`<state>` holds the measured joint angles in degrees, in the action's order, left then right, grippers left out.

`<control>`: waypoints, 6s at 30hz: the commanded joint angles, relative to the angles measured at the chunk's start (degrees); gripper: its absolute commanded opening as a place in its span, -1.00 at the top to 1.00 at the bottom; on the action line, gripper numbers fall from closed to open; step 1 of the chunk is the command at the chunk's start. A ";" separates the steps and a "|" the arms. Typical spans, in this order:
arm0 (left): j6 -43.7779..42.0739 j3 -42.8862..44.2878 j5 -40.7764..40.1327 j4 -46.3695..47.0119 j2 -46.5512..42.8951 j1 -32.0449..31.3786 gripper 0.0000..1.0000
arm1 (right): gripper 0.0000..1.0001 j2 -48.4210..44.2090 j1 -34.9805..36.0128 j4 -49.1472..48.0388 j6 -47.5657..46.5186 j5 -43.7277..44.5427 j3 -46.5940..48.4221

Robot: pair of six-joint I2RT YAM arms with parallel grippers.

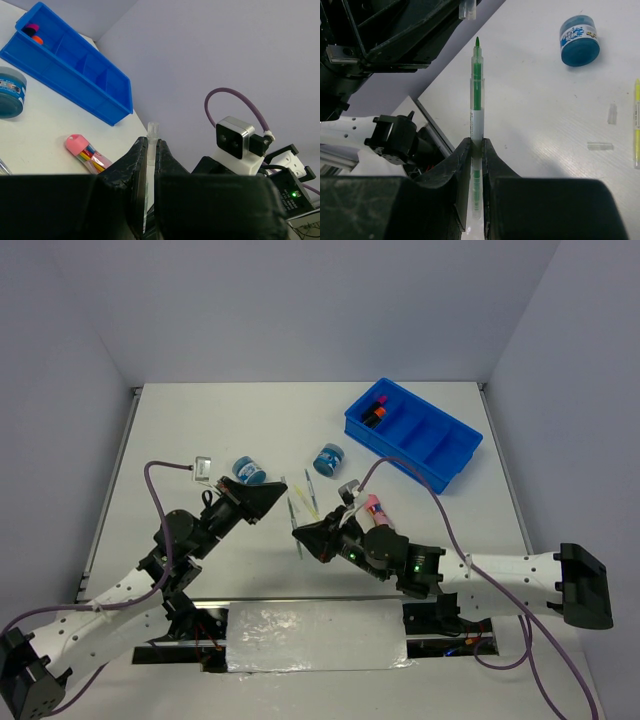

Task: Sort the stationery into containers
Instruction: Close the pen cap on the pen.

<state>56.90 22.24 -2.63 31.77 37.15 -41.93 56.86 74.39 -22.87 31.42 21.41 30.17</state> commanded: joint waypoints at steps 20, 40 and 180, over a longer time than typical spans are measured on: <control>-2.50 -0.44 -0.35 3.57 0.30 -0.34 1.00 | 1.00 1.15 -0.83 -0.77 0.40 1.35 3.14; -2.32 -1.15 0.52 4.62 1.61 -0.34 1.00 | 1.00 1.32 -1.27 -0.42 0.31 1.00 3.84; -18.91 46.63 -30.11 -52.57 20.30 -5.18 -0.99 | 1.00 12.57 -21.20 11.70 -7.88 -25.82 21.69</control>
<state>29.50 59.68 -14.06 -5.10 53.23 -46.57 69.82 55.77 -7.33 18.63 -7.46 53.91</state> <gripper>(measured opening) 0.968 0.188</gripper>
